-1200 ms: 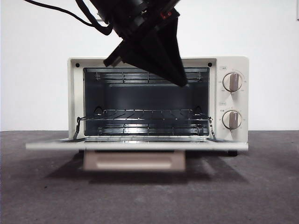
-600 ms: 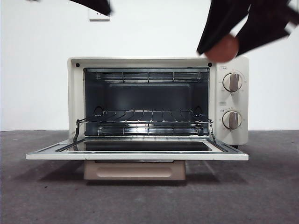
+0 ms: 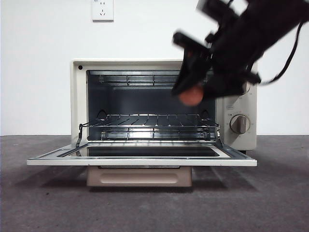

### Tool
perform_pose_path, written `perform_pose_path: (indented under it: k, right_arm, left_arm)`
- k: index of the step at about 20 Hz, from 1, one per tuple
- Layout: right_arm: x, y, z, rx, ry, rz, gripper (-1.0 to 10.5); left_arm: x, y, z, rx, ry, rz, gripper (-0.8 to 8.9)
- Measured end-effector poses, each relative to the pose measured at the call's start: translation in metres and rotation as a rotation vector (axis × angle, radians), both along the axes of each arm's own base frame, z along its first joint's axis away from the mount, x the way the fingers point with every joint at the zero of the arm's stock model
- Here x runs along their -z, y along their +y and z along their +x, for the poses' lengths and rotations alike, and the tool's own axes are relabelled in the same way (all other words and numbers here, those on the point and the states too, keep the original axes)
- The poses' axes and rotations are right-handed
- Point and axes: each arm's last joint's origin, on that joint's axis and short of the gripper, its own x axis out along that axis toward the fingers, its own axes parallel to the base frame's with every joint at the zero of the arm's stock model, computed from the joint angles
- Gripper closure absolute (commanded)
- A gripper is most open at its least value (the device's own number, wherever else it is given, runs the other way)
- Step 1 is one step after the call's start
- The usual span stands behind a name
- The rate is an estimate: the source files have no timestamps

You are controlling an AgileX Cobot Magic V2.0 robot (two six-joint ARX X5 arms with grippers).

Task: Eggoven

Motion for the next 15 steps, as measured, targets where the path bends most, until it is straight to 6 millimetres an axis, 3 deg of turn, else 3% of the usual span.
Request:
perform_pose_path:
  k: [6,11,15]
  right_arm:
    - [0.017,-0.001,0.019,0.043,-0.013,0.023,9.4]
    - [0.031,0.003,0.026,0.049,0.009,0.020,9.4]
    - [0.031,0.003,0.026,0.053,0.004,0.022,9.4]
  left_arm:
    - [-0.002,0.014,-0.025,-0.007,-0.021,-0.013,8.07]
    - [0.000,0.015,-0.027,-0.008,0.002,-0.003,8.07]
    - [0.000,0.015,-0.027,-0.008,0.002,-0.002,8.07]
